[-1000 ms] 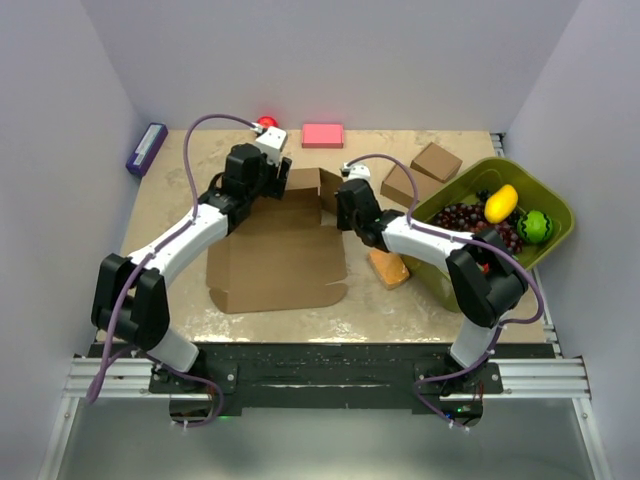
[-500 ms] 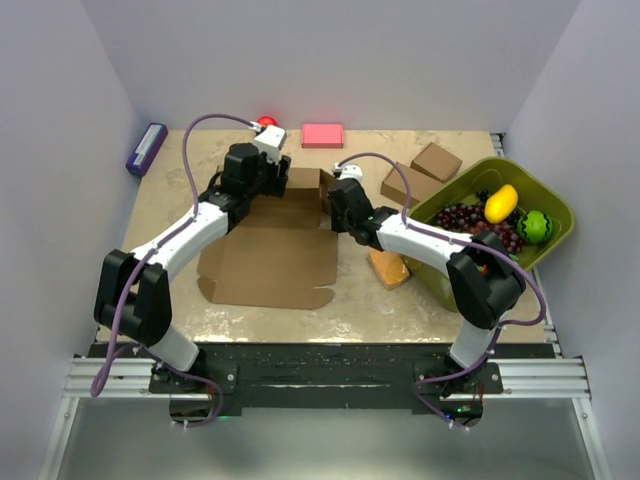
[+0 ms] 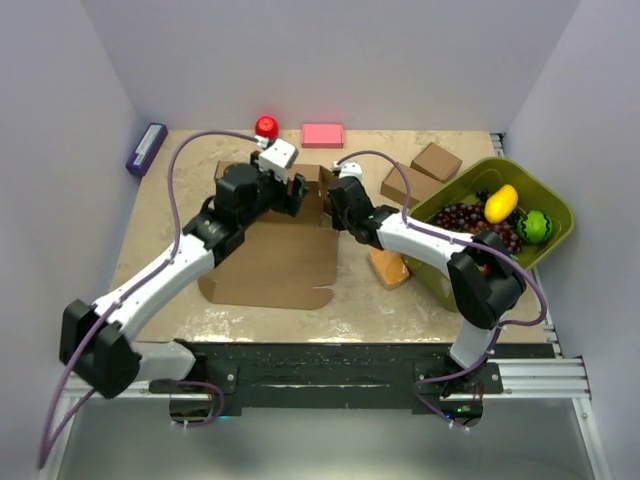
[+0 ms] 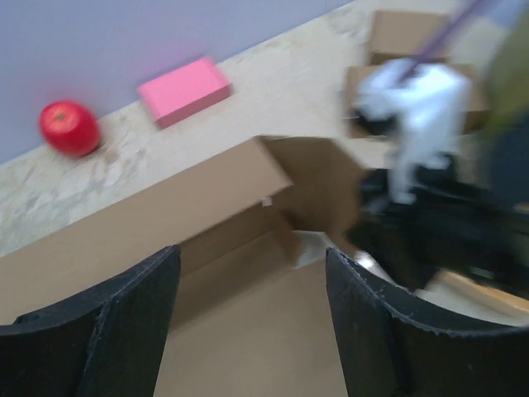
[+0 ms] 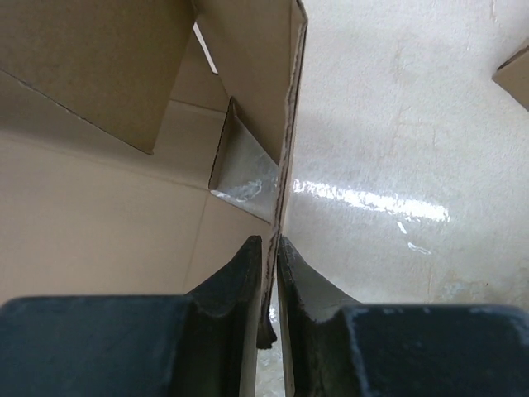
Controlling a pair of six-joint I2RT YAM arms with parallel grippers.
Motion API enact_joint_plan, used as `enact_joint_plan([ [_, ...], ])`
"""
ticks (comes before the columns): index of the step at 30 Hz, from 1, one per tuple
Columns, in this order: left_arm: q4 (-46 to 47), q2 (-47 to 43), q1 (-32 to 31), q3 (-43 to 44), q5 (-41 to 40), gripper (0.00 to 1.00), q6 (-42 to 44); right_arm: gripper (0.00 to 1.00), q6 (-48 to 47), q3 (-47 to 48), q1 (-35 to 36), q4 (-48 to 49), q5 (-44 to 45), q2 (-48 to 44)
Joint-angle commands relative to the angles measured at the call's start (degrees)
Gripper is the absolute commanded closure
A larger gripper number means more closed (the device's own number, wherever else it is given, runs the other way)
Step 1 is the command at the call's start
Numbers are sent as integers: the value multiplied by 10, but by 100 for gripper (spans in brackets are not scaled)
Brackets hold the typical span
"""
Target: Fold the paper box
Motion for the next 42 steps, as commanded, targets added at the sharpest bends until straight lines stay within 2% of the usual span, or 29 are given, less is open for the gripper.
enact_joint_plan([
  [1,18,-74,-86,-53,-55,27,-60,85,-30,8,-20,33,-23,-31],
  [5,114,-121,-104,-229,-42,30,-158,85,-46,7,-34,39,-46,-42],
  [6,149,-114,-105,-248,-13,30,-183,85,-52,8,-36,38,-49,-43],
  [8,163,-67,-108,-274,-5,32,-193,85,-59,11,-36,36,-53,-42],
  [11,184,0,-109,-289,-4,36,-195,85,-59,11,-38,30,-52,-45],
  [15,263,59,-110,-317,1,37,-199,85,-52,12,-38,25,-59,-45],
  [23,369,206,-111,-343,61,39,-236,94,-40,34,-38,1,-75,-35],
  [31,346,261,-116,-332,57,44,-250,97,-38,58,-37,-30,-78,-37],
  [36,303,283,-122,-314,27,46,-248,98,-53,76,-37,-53,-49,-31],
  [42,304,237,-124,-303,41,44,-237,99,-64,78,-37,-62,-38,-26],
])
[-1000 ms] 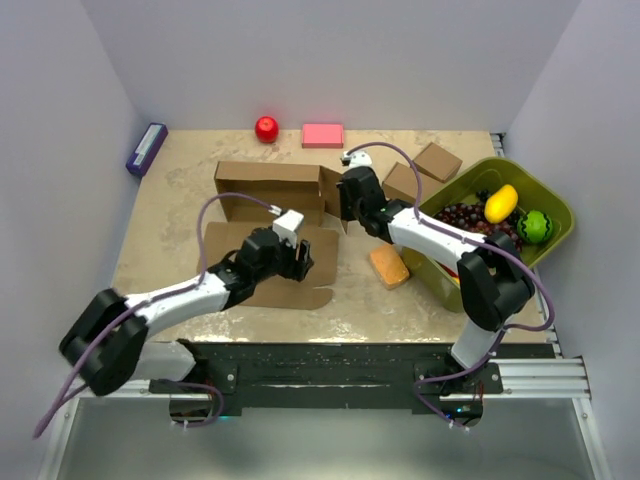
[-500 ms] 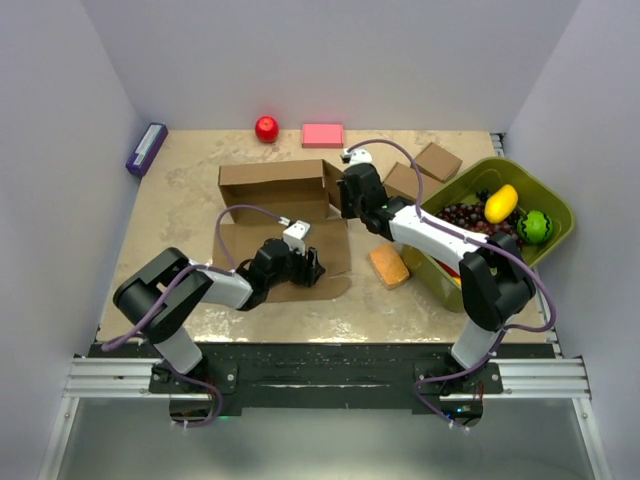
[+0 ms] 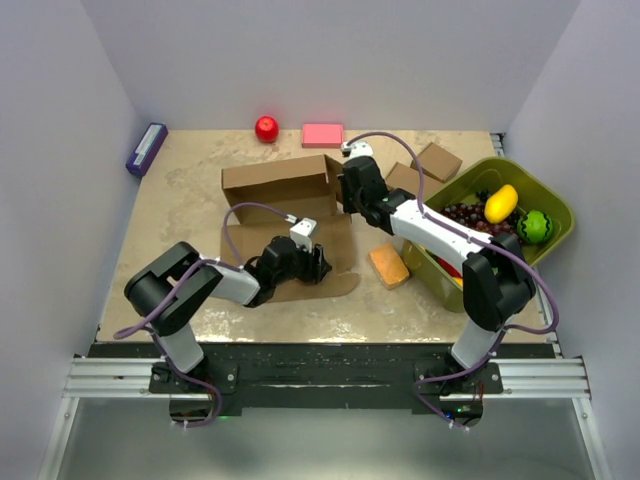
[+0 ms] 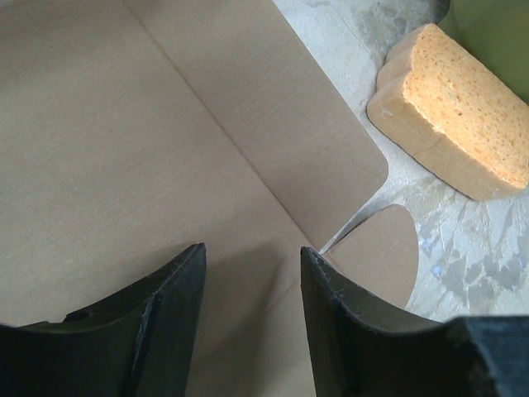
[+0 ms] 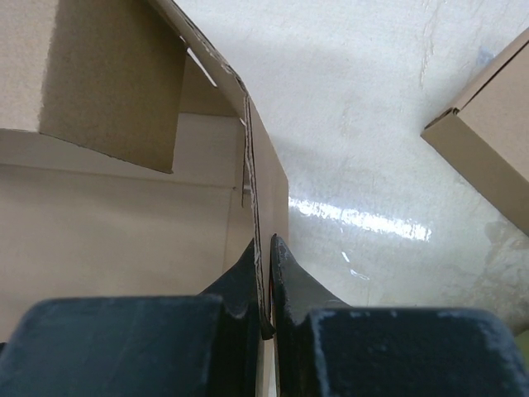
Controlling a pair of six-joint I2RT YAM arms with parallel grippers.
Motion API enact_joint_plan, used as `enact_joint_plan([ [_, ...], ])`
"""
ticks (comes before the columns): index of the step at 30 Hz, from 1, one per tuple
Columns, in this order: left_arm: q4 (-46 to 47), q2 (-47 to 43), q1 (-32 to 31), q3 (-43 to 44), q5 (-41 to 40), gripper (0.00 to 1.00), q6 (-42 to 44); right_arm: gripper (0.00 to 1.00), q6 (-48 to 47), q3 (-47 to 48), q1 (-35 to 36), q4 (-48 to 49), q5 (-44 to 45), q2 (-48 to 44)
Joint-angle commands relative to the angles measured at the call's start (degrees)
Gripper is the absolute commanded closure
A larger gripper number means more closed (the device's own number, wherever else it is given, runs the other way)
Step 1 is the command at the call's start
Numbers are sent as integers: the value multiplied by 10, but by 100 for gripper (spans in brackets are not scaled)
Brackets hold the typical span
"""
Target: Fold the paper box
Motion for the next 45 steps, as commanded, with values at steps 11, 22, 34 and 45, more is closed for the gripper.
enact_joint_plan([
  [11,-50,-4,-16,51,49,48,6,100,17,4,8,-7,-23,2],
  [22,-31,71,-27,53,41,55,-13,100,21,12,8,-22,-25,3],
  [34,-35,100,-28,41,36,57,-27,99,70,-29,32,-4,-56,12],
  [45,-50,68,-25,-1,33,60,-31,53,39,12,31,-53,-35,-39],
])
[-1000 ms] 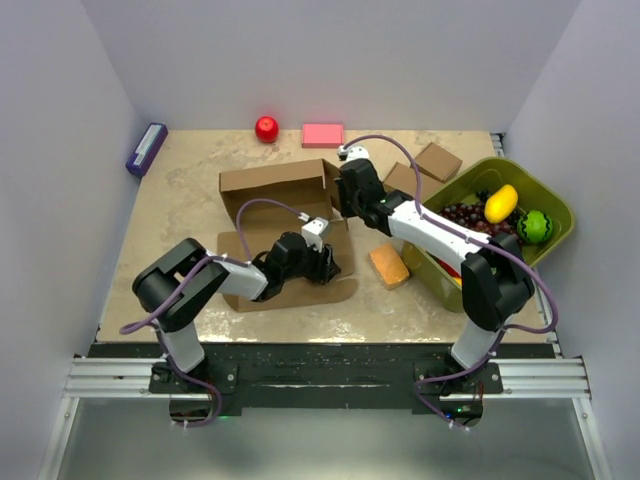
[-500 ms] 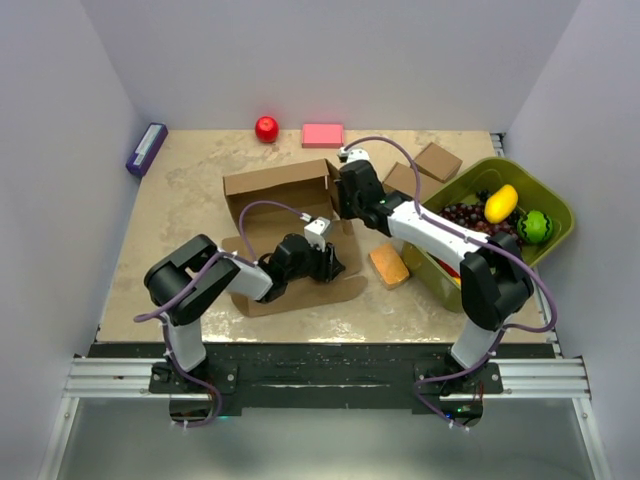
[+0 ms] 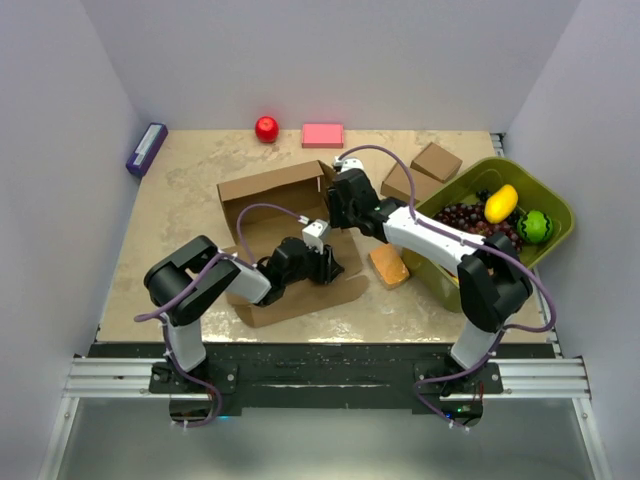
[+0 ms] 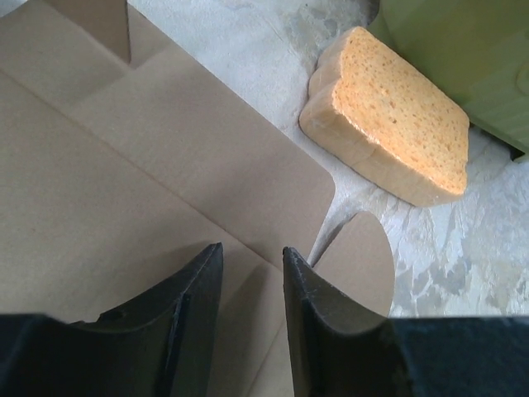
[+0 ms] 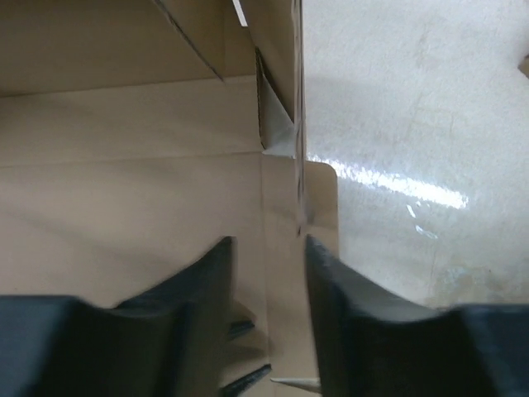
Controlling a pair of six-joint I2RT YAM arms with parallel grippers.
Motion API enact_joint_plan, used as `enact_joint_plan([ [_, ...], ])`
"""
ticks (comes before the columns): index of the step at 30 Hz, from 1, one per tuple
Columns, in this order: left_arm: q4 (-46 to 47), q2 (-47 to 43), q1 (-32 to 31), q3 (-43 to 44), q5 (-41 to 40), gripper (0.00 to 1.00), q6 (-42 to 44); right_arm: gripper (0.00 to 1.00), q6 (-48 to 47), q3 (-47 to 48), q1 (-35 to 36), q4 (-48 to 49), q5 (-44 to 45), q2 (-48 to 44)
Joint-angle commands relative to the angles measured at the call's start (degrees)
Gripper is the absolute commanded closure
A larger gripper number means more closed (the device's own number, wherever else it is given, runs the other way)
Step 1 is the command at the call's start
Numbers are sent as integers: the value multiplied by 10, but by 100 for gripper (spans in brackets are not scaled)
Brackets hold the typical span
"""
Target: Fold the paper box
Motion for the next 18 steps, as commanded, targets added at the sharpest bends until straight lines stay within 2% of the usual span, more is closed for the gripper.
enact_joint_plan([
  [1,-96,3,0,-48,-15,60,-4,49,-25,48,-2,-39,5,-53],
  [2,-95,2,1,-51,-12,60,-7,42,-28,50,-4,-43,4,-74],
  [5,-89,0,4,-63,-8,61,-11,32,-35,49,-28,-42,-11,-103],
  [10,-89,-5,6,-67,-7,62,-10,33,-35,33,-99,-24,-38,-134],
  [14,-88,-2,7,-66,-3,62,-9,36,-59,16,-109,1,-29,-116],
  [18,-88,-1,8,-65,1,63,-9,37,-91,-11,-109,40,-66,-90],
])
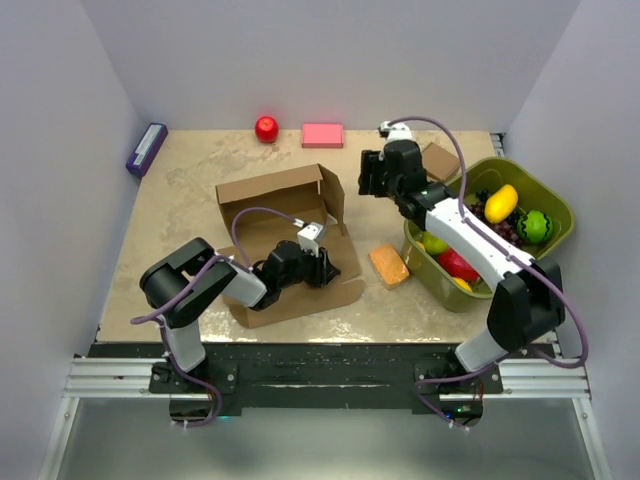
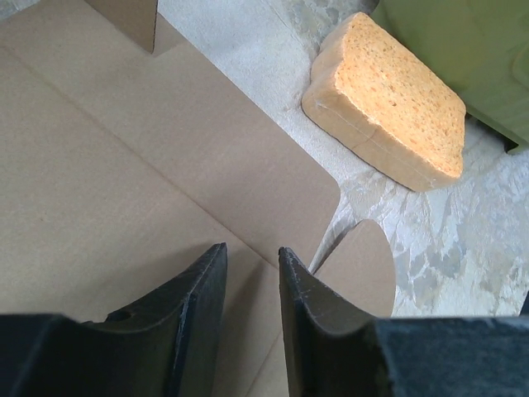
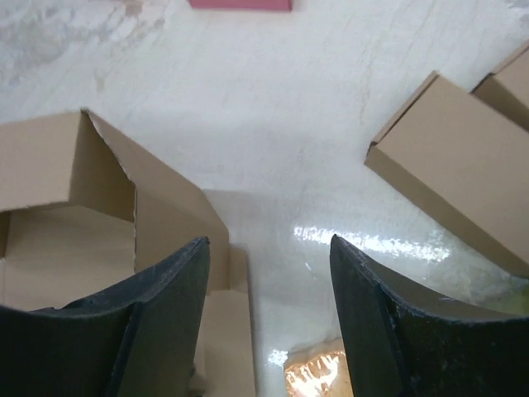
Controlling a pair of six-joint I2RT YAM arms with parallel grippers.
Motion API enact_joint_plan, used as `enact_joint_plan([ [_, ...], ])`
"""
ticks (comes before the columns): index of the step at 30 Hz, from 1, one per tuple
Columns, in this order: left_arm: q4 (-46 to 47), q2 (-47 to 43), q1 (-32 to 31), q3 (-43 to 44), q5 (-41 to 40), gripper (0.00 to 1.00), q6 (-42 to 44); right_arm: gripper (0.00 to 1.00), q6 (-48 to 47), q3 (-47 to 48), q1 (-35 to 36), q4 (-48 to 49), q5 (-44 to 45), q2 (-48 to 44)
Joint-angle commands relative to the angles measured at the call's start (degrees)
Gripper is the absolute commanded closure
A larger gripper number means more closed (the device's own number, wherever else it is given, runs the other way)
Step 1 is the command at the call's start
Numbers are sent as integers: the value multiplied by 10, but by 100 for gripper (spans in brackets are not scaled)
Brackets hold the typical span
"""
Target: Fold the paper box
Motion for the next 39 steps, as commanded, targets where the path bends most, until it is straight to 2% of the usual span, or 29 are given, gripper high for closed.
enact_joint_plan([
  [1,-106,18,4,-27,-2,63,2,37,-53,-39,9,50,-55,31],
  [9,-116,17,6,-27,8,64,6,38,-88,-74,9,159,-220,61],
  [12,-115,20,10,-27,17,64,6,37,-98,-78,10,178,-247,73],
  [23,-111,29,24,-30,37,65,10,36,-110,-69,23,232,-284,119],
  [39,-106,33,27,-34,46,67,13,37,-102,-57,42,308,-224,155],
])
